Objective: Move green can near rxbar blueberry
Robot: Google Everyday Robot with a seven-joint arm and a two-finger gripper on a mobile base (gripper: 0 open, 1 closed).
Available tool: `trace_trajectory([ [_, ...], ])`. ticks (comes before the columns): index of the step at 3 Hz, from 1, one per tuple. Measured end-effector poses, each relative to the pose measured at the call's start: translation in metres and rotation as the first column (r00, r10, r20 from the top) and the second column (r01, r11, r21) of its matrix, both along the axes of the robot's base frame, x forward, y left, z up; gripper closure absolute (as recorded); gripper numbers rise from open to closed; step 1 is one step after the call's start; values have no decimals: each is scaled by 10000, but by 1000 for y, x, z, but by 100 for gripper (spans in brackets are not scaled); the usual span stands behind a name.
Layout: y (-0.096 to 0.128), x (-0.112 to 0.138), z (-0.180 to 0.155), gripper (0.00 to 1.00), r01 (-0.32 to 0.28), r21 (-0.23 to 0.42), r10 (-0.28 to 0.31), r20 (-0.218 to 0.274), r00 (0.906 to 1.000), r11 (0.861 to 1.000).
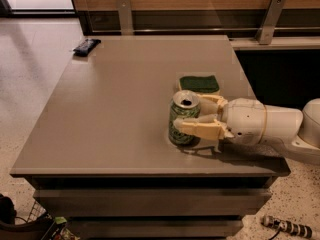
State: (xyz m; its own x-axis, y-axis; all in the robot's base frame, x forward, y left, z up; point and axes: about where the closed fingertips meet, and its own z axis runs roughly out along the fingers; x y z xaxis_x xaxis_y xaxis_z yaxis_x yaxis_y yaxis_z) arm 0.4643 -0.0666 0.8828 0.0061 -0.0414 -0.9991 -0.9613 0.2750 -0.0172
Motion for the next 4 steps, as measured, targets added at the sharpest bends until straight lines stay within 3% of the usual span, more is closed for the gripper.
trace_trajectory([
  [1, 2, 0, 1, 100, -43, -5, 43, 11, 10000, 10000],
  [2, 2, 5, 7, 100, 29, -35, -29, 60, 10000, 10000],
  [3, -10, 49, 36, 100, 552, -256, -551, 58, 9985, 9981],
  [4, -20, 112, 70, 100, 1042, -536, -1047, -68, 9945, 9931],
])
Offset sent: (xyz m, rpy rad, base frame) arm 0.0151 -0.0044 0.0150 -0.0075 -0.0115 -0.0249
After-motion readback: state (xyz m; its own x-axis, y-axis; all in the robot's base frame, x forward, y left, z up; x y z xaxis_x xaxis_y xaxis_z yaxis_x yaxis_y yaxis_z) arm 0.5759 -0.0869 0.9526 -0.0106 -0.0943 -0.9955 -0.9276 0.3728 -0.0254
